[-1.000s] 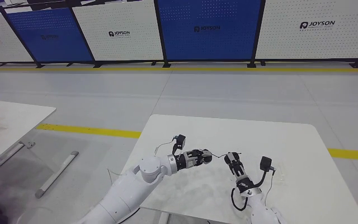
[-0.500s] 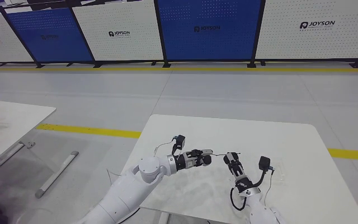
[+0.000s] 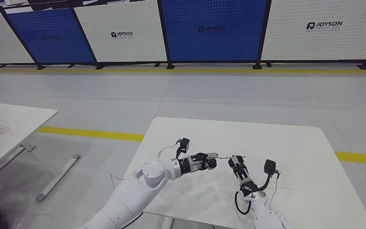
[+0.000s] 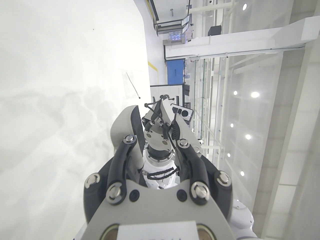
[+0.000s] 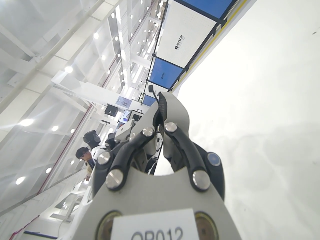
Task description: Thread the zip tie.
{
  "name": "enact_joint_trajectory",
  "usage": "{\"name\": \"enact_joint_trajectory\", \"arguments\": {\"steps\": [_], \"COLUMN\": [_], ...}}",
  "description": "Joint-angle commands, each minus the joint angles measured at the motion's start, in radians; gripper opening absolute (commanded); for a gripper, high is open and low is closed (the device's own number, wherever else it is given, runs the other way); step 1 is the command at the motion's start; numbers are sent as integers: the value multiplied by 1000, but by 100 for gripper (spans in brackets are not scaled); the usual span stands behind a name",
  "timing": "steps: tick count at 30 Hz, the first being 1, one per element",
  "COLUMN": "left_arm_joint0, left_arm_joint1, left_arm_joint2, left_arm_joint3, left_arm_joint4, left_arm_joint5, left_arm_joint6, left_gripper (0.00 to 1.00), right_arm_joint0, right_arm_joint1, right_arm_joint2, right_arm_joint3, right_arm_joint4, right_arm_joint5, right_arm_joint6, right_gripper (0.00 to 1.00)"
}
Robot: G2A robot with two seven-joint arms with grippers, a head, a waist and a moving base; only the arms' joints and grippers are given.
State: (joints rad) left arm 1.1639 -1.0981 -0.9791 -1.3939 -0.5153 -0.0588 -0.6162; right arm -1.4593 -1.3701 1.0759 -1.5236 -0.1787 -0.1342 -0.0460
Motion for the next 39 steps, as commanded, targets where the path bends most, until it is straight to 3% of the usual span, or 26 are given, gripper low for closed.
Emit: {"name": "enact_joint_trajectory", "arguments": {"steps": [1,17,28,32,39], "left_arm_joint0": [0,6,-10,-11,-14], "left_arm_joint1": [1,-1,-12,-15,-18], "left_arm_joint2": [-5,9,26,29,32], "left_arm_joint3": [3,-10,9,11,16], "left_arm_joint4": [-1,51,37,54,59], "left_arm_joint5": [-1,13,13,-4,-7], "left_arm_joint6": [-4,-2,25,60,56], "left_gripper": [25,23,22,19,9], "right_arm_joint0": [0,1,-6,-7,-8], "right_arm_joint1": [-1,-10,-14,-16,-17], "right_arm_joint2": [3,-1,-4,-5,-1], "right_arm_joint3": [2,-1,-7,-8,-11], "right_arm_joint4": [1,-18,-31,-29,-29], "right_arm_joint5": [6,29,25,22,20], "right_arm_joint6": [-4,-17,-9,4,10], "right_gripper": [0,0,0,0,0]}}
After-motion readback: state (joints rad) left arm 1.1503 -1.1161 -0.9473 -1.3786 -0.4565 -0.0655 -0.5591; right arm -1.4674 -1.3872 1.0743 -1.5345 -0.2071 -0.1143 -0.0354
